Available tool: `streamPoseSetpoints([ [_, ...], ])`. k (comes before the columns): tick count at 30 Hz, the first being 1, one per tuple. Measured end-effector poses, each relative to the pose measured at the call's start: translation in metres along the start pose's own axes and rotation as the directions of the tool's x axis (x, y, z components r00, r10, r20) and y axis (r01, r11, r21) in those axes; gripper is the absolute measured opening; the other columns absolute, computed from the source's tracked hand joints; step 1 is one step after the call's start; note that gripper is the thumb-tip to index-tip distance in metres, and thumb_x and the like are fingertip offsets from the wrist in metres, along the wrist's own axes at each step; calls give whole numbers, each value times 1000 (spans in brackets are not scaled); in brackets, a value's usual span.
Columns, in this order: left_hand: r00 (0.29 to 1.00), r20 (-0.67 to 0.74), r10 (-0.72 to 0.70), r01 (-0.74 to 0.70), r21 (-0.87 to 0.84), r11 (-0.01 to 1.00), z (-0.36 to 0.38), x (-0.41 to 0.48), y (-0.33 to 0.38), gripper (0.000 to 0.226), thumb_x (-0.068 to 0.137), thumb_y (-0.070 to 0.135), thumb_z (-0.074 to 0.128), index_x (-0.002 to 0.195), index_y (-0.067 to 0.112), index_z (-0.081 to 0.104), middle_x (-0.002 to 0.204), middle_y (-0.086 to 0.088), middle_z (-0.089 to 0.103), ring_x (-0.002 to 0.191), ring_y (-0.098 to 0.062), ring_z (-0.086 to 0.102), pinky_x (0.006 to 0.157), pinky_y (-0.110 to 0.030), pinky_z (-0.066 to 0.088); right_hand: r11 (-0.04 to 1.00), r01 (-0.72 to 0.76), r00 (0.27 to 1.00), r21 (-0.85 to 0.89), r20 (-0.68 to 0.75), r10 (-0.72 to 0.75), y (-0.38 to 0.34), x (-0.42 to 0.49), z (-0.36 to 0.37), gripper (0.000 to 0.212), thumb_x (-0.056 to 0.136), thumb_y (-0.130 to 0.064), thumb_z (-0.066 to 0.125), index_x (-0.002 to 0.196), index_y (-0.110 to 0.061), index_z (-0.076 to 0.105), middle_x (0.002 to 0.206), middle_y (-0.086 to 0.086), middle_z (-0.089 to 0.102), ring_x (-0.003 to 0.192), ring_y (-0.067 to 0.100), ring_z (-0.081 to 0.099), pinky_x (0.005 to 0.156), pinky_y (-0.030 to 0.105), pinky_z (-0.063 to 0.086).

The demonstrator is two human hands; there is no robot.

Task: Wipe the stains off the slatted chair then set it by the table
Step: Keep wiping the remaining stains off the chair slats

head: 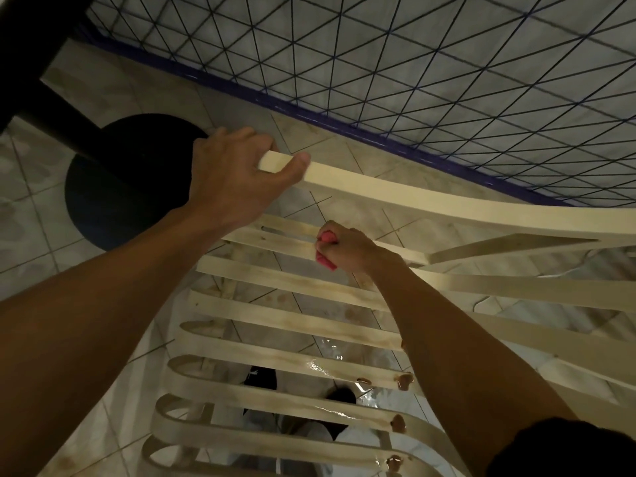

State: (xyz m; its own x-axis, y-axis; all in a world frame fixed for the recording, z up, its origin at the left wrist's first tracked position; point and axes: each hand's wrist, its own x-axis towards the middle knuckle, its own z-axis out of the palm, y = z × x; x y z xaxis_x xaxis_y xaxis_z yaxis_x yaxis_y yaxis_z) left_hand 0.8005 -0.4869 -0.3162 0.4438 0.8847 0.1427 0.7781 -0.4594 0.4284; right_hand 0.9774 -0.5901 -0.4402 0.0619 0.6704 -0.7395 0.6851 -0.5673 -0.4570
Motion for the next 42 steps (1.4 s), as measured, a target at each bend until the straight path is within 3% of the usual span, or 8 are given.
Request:
streamPoseSetpoints([
  [3, 1000, 4, -2, 2, 1, 1000, -1, 0, 0, 55, 84, 75, 34, 71, 24, 51, 75, 5, 50, 79, -20, 45, 74, -35, 28, 1000, 4, 1000, 16, -28, -4, -30, 0, 9, 9, 81, -52, 44, 87, -47, 46, 96, 5, 66, 94, 32, 60, 91, 48, 49],
  [6, 1000, 3, -3, 3, -8, 1000, -2, 0, 0, 54, 84, 75, 34, 69, 25, 49, 72, 7, 47, 78, -19, 44, 73, -34, 26, 1000, 29, 993, -8, -117, -30, -43, -6, 22, 8, 93, -48, 44, 98, -42, 46, 107, 9, 53, 101, 36, 48, 93, 49, 43],
  [11, 1000, 8, -4, 5, -17, 1000, -3, -2, 1, 53, 85, 74, 35, 68, 24, 48, 71, 9, 43, 77, -19, 44, 73, -34, 27, 991, 123, 948, -61, -287, -135, -20, -27, 29, 23, 96, -47, 51, 117, -38, 53, 112, 7, 51, 97, 29, 48, 92, 43, 43],
  [16, 1000, 1, -3, 3, -21, 1000, -3, -1, 1, 48, 85, 73, 38, 69, 29, 47, 73, 10, 47, 78, -18, 45, 74, -34, 27, 995, 51, 946, -92, -315, -77, 5, -36, 18, 25, 96, -45, 50, 119, -36, 52, 113, 7, 49, 100, 31, 49, 91, 43, 40],
  [22, 1000, 3, 3, -3, -10, 1000, -2, 0, 1, 50, 85, 74, 36, 73, 28, 50, 76, 8, 48, 80, -17, 44, 75, -34, 26, 992, -81, 945, -100, -323, 45, -29, -27, 26, 21, 100, -39, 40, 116, -27, 47, 116, 16, 46, 106, 40, 45, 88, 46, 39],
  [29, 1000, -5, 10, -10, -30, 999, -2, -1, -1, 51, 86, 74, 38, 72, 27, 52, 75, 9, 48, 79, -17, 45, 73, -33, 27, 988, 10, 920, -156, -386, -71, -69, -21, 55, 31, 101, -42, 40, 128, -28, 44, 124, 17, 43, 109, 39, 43, 99, 52, 41],
  [34, 1000, -14, 15, -16, -51, 999, -3, -2, -2, 50, 86, 73, 39, 69, 27, 49, 74, 9, 47, 79, -19, 46, 73, -34, 27, 972, 76, 881, -221, -442, -169, -30, -32, 52, 32, 98, -44, 46, 128, -34, 49, 122, 14, 49, 107, 38, 49, 101, 49, 37],
  [42, 999, -34, 21, -23, -46, 999, 0, -2, -3, 50, 87, 73, 40, 69, 27, 47, 70, 8, 44, 77, -19, 44, 72, -33, 28, 953, -134, 918, -273, -397, 16, 61, -61, 13, 35, 101, -50, 38, 133, -35, 43, 130, 16, 45, 118, 42, 47, 111, 56, 27],
])
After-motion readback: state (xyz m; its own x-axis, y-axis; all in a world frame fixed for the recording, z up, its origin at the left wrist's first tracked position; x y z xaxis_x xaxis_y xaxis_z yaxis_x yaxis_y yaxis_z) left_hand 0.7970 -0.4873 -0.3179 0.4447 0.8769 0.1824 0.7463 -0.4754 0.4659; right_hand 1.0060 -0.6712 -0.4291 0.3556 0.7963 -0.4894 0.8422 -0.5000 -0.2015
